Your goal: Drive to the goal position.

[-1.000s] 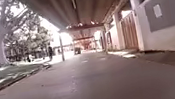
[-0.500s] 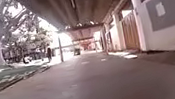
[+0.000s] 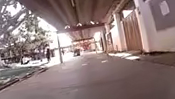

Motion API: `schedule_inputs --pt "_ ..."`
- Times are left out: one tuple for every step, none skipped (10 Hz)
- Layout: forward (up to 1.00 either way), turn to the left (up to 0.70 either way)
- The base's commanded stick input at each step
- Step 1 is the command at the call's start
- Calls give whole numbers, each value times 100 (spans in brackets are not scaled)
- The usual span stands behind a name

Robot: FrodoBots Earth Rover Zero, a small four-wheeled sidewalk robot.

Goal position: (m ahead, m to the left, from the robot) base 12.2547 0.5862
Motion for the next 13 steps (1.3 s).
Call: schedule_inputs --pt "50 0" --pt "50 0" --pt "50 0" --pt "50 0" --pt "50 0" --pt "50 0" --pt "50 0" --pt "50 0" --pt "50 0" --pt "50 0" --pt "50 0" --pt "50 0" --pt "50 0"
